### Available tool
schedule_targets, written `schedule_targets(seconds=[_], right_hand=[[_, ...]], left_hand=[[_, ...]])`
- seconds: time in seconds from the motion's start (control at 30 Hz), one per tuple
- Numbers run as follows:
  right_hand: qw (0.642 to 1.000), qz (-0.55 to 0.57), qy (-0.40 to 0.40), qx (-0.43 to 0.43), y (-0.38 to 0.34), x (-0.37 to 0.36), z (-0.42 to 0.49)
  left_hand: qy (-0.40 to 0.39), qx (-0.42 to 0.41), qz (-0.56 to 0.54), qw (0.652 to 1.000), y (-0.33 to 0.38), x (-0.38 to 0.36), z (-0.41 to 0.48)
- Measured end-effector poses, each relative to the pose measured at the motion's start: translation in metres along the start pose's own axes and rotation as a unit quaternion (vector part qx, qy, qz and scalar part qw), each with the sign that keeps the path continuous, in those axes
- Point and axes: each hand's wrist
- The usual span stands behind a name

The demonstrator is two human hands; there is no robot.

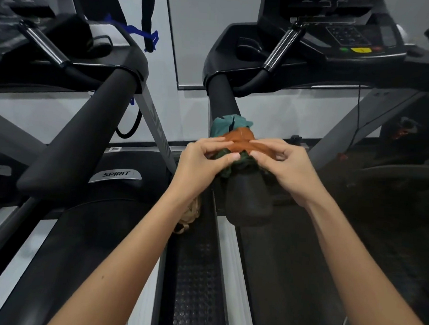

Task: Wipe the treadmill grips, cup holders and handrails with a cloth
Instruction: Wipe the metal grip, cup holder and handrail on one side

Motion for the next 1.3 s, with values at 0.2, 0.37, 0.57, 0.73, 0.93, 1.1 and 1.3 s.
schedule_targets(seconds=[0.2,0.37,0.57,0.73,0.93,1.1,1.3], right_hand=[[1.0,0.026,0.005,0.004,-0.005,0.007,-0.028],[0.998,0.059,-0.015,0.009,-0.005,0.012,-0.048],[1.0,0.028,0.003,0.014,0.008,-0.001,0.001],[0.996,0.085,-0.028,-0.022,0.003,0.005,-0.027],[0.992,0.121,-0.045,-0.008,0.002,0.013,-0.06],[0.996,0.09,0.014,-0.002,0.005,0.002,-0.023],[0.997,0.07,0.02,-0.008,0.006,0.003,-0.019]], left_hand=[[-0.032,0.014,-0.036,0.999,0.007,0.005,-0.025],[-0.045,0.013,-0.054,0.997,0.004,0.006,-0.039],[0.003,0.01,-0.019,1.0,0.0,-0.002,-0.003],[-0.035,0.035,-0.036,0.998,0.006,0.005,-0.023],[-0.064,0.019,-0.03,0.997,0.011,0.006,-0.051],[0.018,-0.002,-0.001,1.0,0.003,-0.002,-0.021],[0.023,0.018,0.033,0.999,0.004,-0.004,-0.018]])
Point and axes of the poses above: each hand's wrist, its own z-axis towards the middle knuckle, its own x-axis out of the back of the hand, y = z × x, and after that the axes turned 5 degrees about -z, right-handed
